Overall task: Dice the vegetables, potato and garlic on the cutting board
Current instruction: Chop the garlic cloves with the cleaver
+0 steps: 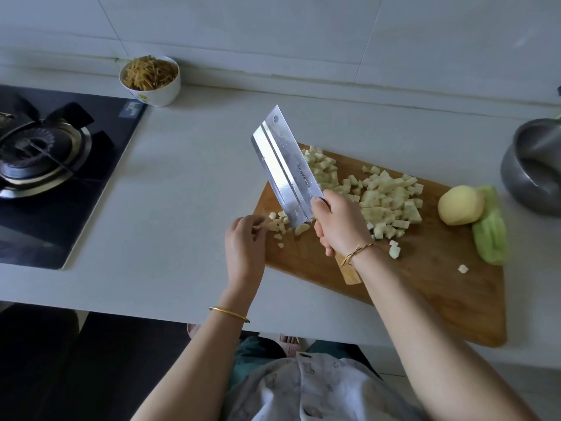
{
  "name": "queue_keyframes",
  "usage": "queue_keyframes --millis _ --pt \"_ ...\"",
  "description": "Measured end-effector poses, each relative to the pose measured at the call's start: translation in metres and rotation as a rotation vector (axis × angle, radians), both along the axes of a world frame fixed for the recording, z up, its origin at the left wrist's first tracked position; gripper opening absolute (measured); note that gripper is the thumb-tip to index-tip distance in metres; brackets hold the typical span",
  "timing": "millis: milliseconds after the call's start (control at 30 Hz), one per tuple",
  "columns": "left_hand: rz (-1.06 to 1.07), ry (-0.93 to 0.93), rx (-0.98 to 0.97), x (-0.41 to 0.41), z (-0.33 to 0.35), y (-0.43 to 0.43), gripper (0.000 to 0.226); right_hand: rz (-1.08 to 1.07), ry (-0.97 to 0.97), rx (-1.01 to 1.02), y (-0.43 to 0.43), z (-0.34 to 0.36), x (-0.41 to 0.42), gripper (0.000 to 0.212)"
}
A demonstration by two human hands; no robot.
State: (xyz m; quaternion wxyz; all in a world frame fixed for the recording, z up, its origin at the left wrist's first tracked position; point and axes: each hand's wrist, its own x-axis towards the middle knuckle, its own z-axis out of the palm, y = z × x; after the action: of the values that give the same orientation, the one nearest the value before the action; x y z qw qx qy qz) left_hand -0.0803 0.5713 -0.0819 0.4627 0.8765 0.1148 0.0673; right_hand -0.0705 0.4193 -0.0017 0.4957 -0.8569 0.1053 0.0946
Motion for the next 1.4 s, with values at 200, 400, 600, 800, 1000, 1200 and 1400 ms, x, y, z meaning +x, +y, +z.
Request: queue_keyframes --millis 200,400,600,800,1000,1200,1400 --pt "-0.186 -0.104 0.297 0.002 -0.002 -0.019 0.02 -0.019 -0.034 -0.009 -0.009 0.009 0.001 0.026" --pt "-0.284 -0.123 0.558 0.014 0.004 -0.037 0.022 -0.01 -0.074 -0.07 -0.015 0.013 0.0 0.03" --pt "-0.376 -0.135 0.592 0.013 0.005 -0.038 0.013 -0.027 -0.079 -0.076 -0.018 0.011 -0.001 0.031" --pt "-0.305 -0.196 0.42 0.007 0.005 -0.025 0.011 -0.025 -0.069 -0.071 -0.016 0.01 0.004 0.028" --pt "0.068 0.032 -0.126 0.007 0.022 0.01 0.023 0.026 -0.041 -0.063 -0.007 0.0 0.006 0.026" --pt "0.151 0.172 -0.172 0.0 0.014 0.016 0.014 0.102 0.058 -0.075 0.007 -0.017 -0.009 0.03" --pt "0.125 0.196 -0.133 -0.003 0.015 0.015 0.016 0.149 0.105 -0.07 0.016 -0.026 -0.013 0.029"
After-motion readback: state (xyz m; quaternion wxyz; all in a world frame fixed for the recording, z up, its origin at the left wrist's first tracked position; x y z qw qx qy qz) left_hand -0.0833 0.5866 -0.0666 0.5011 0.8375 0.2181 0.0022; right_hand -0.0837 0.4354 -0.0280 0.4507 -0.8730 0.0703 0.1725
